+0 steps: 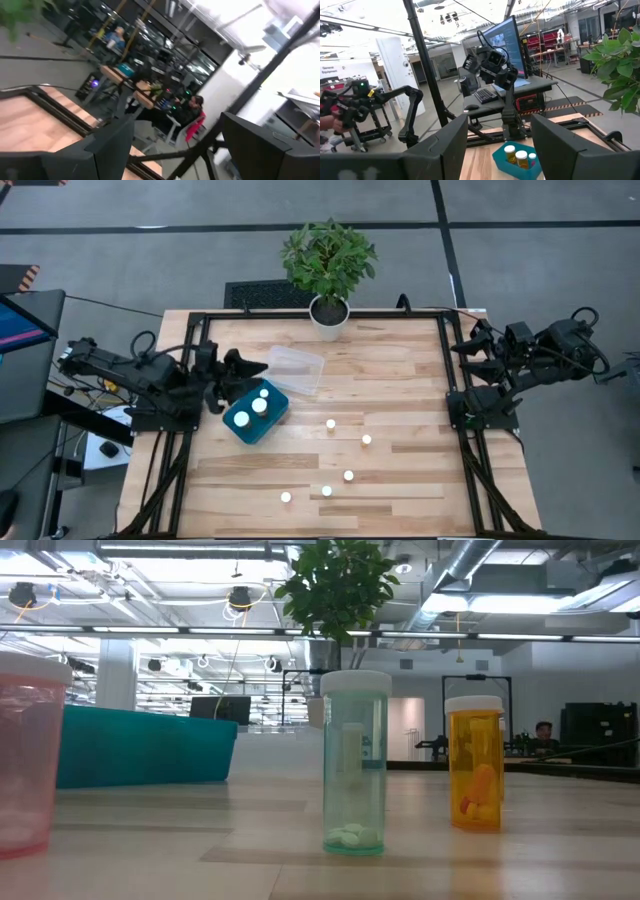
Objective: Pick and place medicine bottles into bin by pill shape (circle, oval)
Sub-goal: Put the orange pill bottle into the transparent bin
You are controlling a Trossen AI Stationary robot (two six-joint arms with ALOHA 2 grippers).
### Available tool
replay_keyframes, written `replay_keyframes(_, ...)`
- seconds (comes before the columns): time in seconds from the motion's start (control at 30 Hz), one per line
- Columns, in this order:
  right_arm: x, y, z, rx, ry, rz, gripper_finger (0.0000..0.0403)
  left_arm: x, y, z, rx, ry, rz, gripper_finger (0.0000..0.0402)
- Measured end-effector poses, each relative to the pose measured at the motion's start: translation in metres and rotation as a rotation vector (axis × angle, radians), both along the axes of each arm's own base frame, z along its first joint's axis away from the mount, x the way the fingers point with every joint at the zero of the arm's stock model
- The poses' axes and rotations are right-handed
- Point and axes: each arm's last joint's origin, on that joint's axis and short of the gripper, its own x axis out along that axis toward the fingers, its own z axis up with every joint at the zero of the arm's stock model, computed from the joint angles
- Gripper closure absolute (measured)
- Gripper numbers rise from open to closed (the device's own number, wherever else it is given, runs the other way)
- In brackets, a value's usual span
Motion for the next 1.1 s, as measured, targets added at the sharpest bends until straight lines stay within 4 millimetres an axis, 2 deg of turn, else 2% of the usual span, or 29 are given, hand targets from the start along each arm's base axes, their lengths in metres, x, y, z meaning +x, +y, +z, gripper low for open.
replay_keyframes(0.57,0.0,0.0,-0.001,-0.004,0.013,0.0,0.0177,0.001,0.022,0.005,-0.023,-0.048,0.158,0.0113)
replay_keyframes(0.87,0.0,0.0,-0.001,-0.004,0.013,0.0,0.0177,0.003,0.032,0.006,-0.075,-0.07,0.126,0.0113)
replay_keyframes(1.1,0.0,0.0,-0.001,-0.004,0.012,0.0,0.0177,0.003,0.041,0.006,-0.079,-0.074,0.165,0.0113)
